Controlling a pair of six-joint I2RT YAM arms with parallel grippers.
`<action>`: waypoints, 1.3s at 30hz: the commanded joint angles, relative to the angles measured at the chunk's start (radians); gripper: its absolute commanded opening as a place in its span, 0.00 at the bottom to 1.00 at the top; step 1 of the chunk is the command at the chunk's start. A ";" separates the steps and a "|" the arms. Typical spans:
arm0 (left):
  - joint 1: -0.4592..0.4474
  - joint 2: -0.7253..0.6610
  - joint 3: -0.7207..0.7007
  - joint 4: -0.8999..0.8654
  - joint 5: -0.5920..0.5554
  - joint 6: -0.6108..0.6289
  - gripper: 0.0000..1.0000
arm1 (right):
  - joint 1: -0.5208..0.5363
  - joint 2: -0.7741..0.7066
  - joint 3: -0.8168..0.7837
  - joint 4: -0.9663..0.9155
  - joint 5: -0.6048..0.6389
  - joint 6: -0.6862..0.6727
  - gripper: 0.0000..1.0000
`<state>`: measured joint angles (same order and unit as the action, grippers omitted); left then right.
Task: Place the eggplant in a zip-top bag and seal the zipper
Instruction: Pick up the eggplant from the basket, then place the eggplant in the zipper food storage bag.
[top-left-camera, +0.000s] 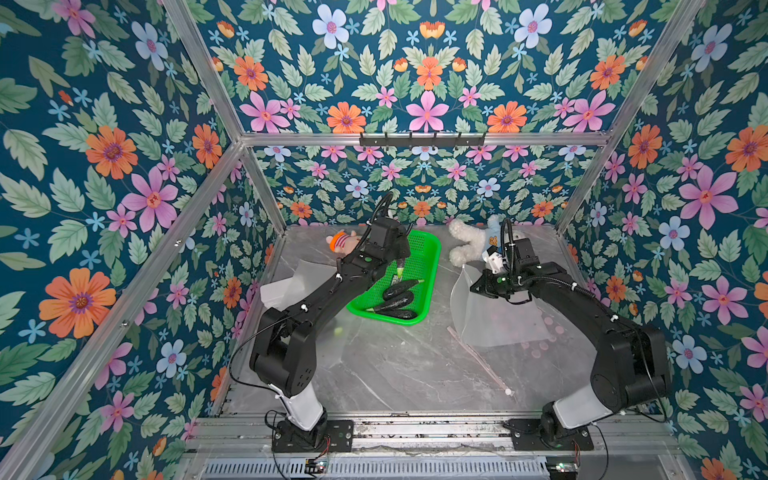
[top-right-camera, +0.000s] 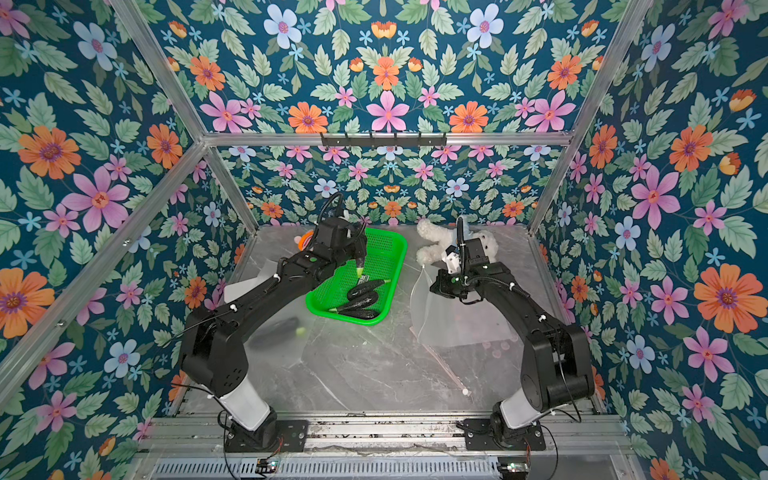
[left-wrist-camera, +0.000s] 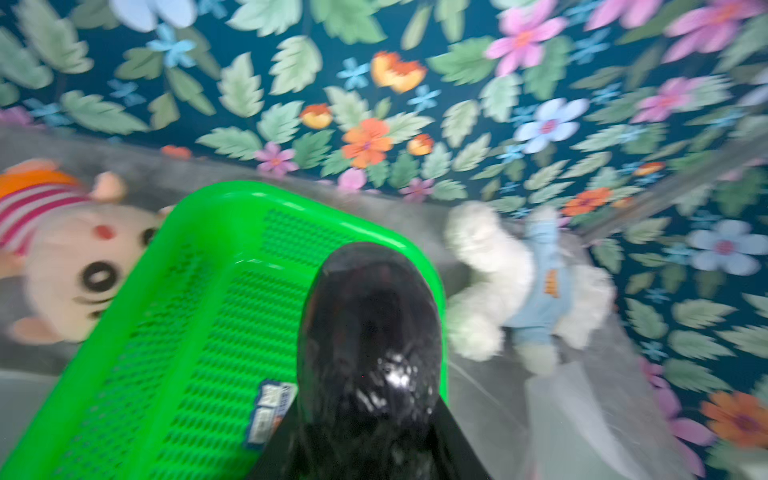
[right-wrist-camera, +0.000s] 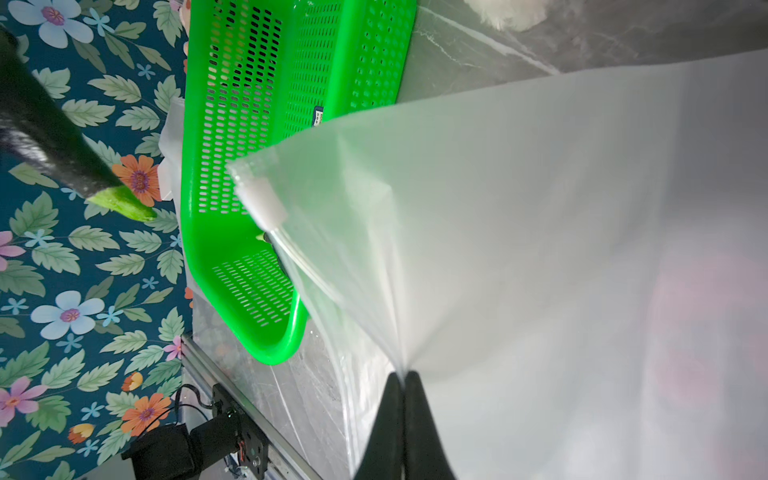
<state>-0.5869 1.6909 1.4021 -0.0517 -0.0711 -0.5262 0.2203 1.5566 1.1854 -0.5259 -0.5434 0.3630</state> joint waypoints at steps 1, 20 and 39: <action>-0.053 -0.021 -0.027 0.234 0.057 -0.021 0.33 | -0.004 0.019 0.025 -0.023 -0.063 0.016 0.00; -0.277 -0.004 -0.257 0.834 -0.013 -0.034 0.34 | -0.092 -0.007 0.029 0.050 -0.277 0.147 0.00; -0.337 0.081 -0.333 0.959 0.020 -0.032 0.38 | -0.239 -0.091 -0.027 0.273 -0.433 0.370 0.00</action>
<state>-0.9234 1.7702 1.0664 0.8627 -0.0761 -0.5697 -0.0090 1.4769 1.1645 -0.3229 -0.9398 0.6800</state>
